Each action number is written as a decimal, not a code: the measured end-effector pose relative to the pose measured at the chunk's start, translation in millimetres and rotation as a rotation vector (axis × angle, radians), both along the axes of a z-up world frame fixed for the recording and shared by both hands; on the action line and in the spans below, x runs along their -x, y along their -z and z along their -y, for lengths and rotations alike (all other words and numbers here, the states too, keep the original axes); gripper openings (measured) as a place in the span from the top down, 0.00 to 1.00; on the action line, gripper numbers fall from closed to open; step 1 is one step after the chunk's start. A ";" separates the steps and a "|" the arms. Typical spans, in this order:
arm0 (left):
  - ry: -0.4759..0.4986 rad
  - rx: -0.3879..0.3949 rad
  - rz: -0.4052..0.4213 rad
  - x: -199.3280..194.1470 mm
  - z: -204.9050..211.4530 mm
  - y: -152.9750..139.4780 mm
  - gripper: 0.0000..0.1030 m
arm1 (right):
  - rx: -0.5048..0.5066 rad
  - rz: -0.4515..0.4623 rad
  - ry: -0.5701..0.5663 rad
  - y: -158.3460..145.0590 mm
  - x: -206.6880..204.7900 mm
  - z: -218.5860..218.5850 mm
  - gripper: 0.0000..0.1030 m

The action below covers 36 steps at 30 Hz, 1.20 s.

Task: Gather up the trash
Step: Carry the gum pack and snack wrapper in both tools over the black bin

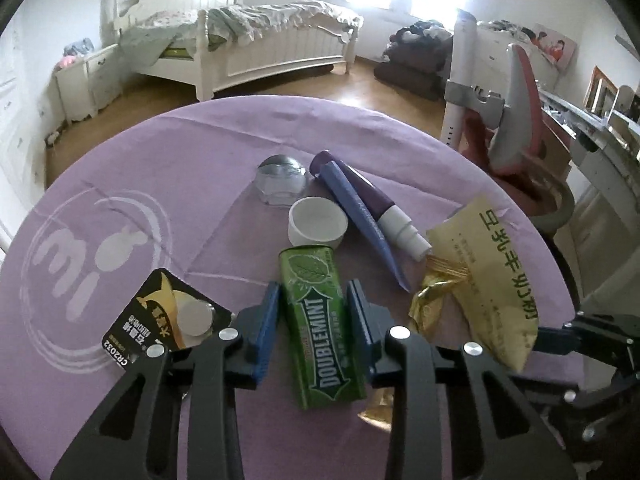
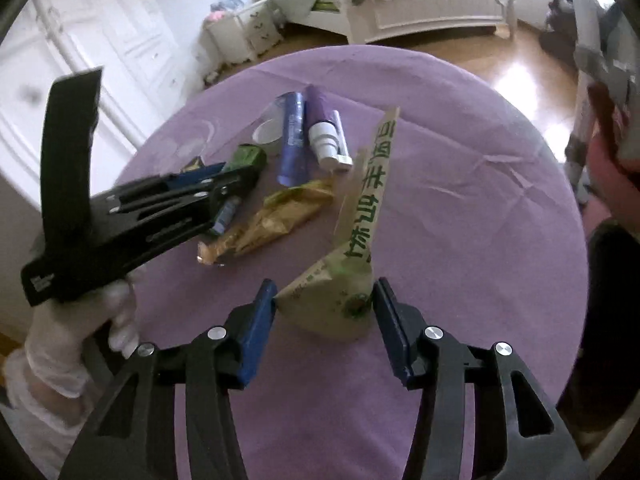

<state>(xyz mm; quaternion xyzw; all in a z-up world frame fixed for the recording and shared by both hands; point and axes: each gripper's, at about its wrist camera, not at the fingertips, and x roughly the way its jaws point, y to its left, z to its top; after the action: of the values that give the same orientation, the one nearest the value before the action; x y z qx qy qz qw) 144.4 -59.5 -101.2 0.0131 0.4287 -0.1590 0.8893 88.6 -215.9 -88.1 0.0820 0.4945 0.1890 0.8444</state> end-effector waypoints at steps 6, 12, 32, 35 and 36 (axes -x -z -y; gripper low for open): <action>-0.007 0.066 0.025 12.4 -10.5 -9.0 0.68 | -0.067 0.065 0.047 -9.5 10.5 25.5 0.54; 0.031 0.148 0.090 33.4 -3.6 -38.6 0.70 | -0.172 0.189 0.142 -41.8 28.2 75.0 0.54; 0.319 0.248 0.164 47.3 147.3 -82.1 0.70 | -0.239 0.333 0.516 -51.8 91.8 261.2 0.54; 0.381 0.265 0.145 49.3 178.9 -77.8 0.70 | -0.242 0.335 0.557 -45.1 98.4 282.5 0.54; 0.400 0.271 0.138 49.1 189.6 -76.0 0.70 | -0.242 0.334 0.569 -43.3 100.2 288.6 0.54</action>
<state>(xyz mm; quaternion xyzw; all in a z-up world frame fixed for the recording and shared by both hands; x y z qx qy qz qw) 95.3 -249.2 -25.1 -0.0107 0.3309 -0.3864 0.8609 -11.7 -504.5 -44.8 0.2840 0.2809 0.0141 0.9166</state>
